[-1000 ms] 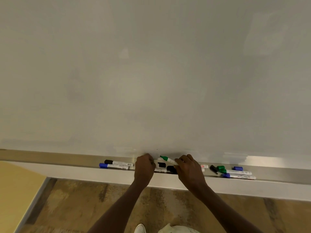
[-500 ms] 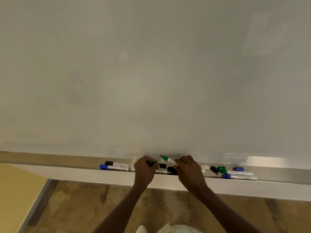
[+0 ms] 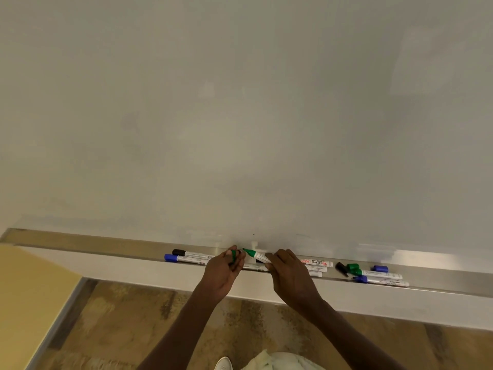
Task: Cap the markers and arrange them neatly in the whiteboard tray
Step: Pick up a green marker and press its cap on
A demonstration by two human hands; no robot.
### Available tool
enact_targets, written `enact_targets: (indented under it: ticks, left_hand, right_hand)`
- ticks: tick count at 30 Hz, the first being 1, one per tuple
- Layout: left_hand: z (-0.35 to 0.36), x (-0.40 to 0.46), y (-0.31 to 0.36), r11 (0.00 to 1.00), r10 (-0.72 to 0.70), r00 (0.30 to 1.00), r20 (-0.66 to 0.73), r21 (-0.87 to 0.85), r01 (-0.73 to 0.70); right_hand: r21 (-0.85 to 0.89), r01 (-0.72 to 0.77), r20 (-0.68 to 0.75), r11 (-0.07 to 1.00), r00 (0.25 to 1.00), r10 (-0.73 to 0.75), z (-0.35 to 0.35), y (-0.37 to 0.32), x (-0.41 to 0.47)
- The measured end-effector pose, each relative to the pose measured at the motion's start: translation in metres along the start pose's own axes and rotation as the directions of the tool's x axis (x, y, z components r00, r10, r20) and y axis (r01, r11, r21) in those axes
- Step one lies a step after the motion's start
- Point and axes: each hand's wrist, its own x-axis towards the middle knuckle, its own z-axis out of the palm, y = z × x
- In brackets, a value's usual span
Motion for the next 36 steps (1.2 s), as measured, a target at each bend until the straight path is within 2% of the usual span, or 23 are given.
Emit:
enact_targets:
  ticks: [4,7,14,20,26,32,36]
  left_hand:
    - [-0.008,-0.007,-0.004,0.999,0.009,1.0,-0.03,0.034,-0.008]
    - [-0.012,-0.011,-0.008,1.0,0.013,0.999,-0.051,-0.017,-0.014]
    - [-0.015,-0.016,-0.011,0.999,-0.005,1.0,-0.019,-0.038,0.005]
    - [-0.007,-0.023,-0.017,0.999,0.003,1.0,-0.022,-0.05,-0.005]
    - [-0.01,-0.021,-0.019,0.991,0.017,1.0,-0.026,-0.135,-0.02]
    - [-0.007,-0.023,-0.023,0.999,0.033,0.998,-0.05,-0.025,-0.035]
    - [-0.008,-0.024,-0.025,0.997,0.066,0.98,-0.189,0.057,-0.056]
  right_hand:
    - [0.039,0.028,0.012,0.999,1.0,-0.029,-0.001,-0.011,-0.006]
    - [0.045,0.056,0.018,0.997,0.998,-0.056,-0.003,-0.019,-0.008]
    - [-0.03,0.112,0.064,0.993,0.992,-0.11,-0.001,-0.03,-0.013]
    - [-0.085,0.094,0.082,0.992,0.993,-0.087,0.001,-0.034,-0.014]
    - [-0.142,0.078,0.113,0.987,0.992,-0.063,0.006,-0.034,-0.014]
    - [-0.127,0.1,0.098,0.987,0.991,-0.088,0.008,-0.036,-0.011]
    - [-0.132,0.119,0.081,0.984,0.991,-0.109,0.011,-0.04,-0.008]
